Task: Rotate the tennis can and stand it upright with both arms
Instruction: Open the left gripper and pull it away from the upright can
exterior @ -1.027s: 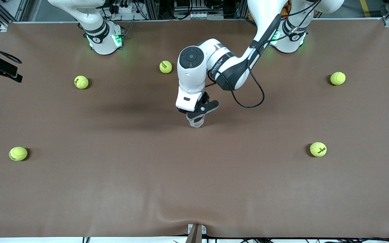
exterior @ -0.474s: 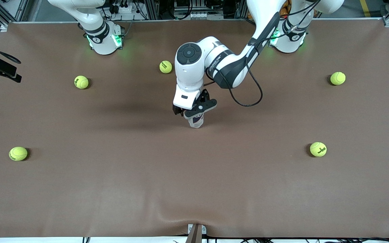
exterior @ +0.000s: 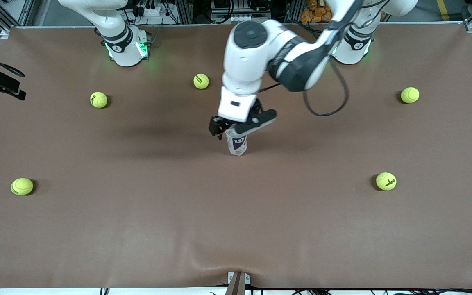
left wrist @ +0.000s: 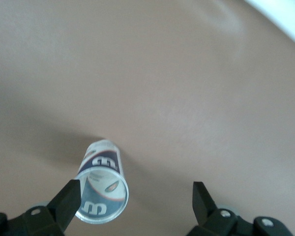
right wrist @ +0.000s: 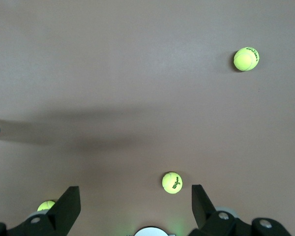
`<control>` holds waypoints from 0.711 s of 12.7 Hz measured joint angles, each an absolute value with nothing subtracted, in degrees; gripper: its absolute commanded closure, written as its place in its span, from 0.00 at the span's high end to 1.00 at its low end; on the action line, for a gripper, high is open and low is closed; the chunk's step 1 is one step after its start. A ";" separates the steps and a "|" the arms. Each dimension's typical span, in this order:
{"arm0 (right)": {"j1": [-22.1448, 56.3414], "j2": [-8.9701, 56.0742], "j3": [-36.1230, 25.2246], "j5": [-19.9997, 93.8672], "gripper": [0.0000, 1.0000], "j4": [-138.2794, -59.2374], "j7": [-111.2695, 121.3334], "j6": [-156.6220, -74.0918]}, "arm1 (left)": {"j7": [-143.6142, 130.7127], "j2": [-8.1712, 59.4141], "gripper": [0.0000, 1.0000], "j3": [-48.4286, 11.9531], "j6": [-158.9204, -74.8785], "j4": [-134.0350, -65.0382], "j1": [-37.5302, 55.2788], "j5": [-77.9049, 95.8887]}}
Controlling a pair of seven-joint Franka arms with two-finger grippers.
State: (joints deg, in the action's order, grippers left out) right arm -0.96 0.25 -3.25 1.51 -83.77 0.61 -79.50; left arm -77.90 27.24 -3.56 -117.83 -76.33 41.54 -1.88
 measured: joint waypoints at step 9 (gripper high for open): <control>-0.96 0.25 -3.22 1.51 1.00 -83.75 0.61 -79.51 | -52.64 22.63 1.00 -3.36 -111.61 -76.22 24.18 -1.02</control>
